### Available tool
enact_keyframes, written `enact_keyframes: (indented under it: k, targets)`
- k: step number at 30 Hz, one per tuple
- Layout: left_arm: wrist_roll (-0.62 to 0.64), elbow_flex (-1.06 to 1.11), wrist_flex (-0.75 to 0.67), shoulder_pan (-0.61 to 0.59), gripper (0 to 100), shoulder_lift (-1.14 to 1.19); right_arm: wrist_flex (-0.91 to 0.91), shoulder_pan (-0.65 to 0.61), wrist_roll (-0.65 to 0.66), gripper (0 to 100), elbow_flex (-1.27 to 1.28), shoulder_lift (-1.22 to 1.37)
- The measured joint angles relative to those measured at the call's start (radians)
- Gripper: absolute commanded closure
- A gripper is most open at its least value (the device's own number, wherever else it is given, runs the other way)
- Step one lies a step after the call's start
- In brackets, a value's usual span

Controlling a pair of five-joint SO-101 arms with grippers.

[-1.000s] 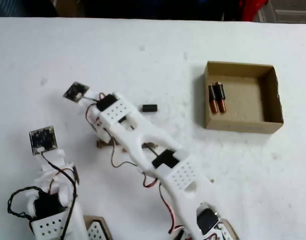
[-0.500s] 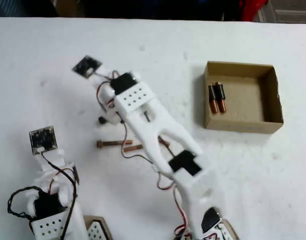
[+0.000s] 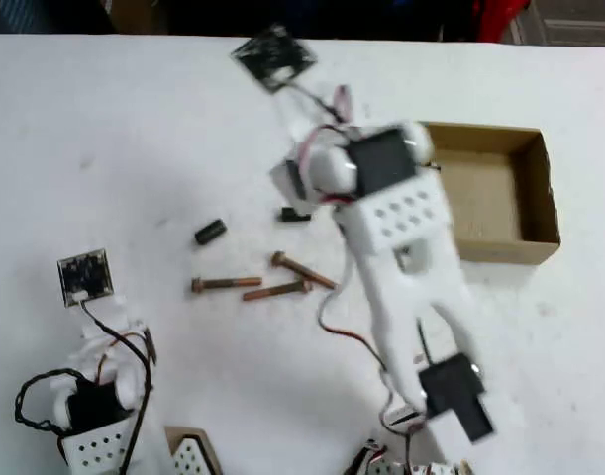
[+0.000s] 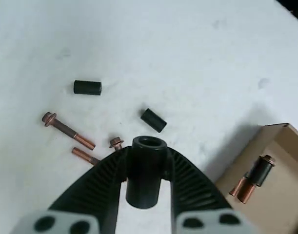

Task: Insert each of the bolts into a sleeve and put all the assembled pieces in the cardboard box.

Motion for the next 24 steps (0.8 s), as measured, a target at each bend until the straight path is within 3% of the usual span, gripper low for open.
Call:
enact_keyframes:
  k: [7,24]
  targets:
    - [0.000,0.000,0.000,0.000,98,0.000,0.018,0.080,0.000,98.1,0.041,-0.183]
    - [0.000,0.000,-0.017,0.000,98,0.002,-0.064,0.087,0.000,98.1,0.635,-0.773]
